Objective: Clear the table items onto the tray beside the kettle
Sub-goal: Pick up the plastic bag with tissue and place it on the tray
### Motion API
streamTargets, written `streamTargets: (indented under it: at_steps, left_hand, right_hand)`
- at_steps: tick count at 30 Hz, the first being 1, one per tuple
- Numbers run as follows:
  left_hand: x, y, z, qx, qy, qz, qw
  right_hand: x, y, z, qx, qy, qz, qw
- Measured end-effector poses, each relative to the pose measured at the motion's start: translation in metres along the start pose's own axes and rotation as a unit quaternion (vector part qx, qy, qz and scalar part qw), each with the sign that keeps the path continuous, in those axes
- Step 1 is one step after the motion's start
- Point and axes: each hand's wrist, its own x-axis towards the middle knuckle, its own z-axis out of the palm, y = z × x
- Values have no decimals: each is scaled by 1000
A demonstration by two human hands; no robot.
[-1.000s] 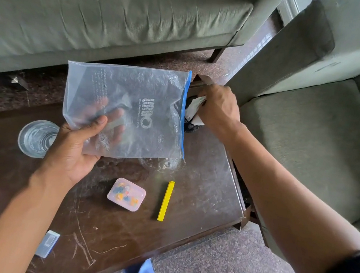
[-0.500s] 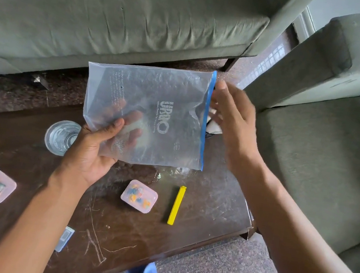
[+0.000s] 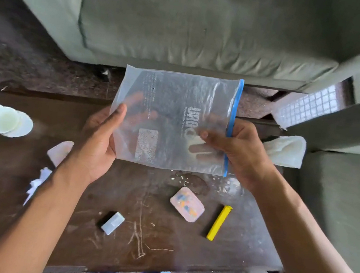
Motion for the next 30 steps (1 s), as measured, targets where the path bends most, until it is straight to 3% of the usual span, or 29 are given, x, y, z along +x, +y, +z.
streamTargets:
  at_steps: [8, 13, 15, 18, 22, 26, 30]
  left_hand:
    - [-54, 45, -113, 22, 84, 52, 995]
    - [-105, 71, -188, 23, 134, 97, 986]
    - [-126, 88, -217, 42, 189, 129, 972]
    - [-156, 113, -260, 76, 305, 203, 927]
    - [-195, 142, -310, 180, 381, 280, 863]
    - [-224, 166, -356, 391, 448, 279, 754]
    - [-228, 183, -384, 485, 432, 223, 727]
  right_hand:
    - [35, 3, 95, -35, -121, 33, 991]
    - [56, 8, 197, -26, -193, 25, 981]
    - [62, 10, 247, -15, -215, 23, 976]
    - [69, 11, 326, -15, -229, 25, 973]
    - [71, 18, 433, 7, -252, 37, 967]
    - [74, 33, 533, -7, -231, 29, 972]
    - [83, 55, 620, -39, -162, 54, 985]
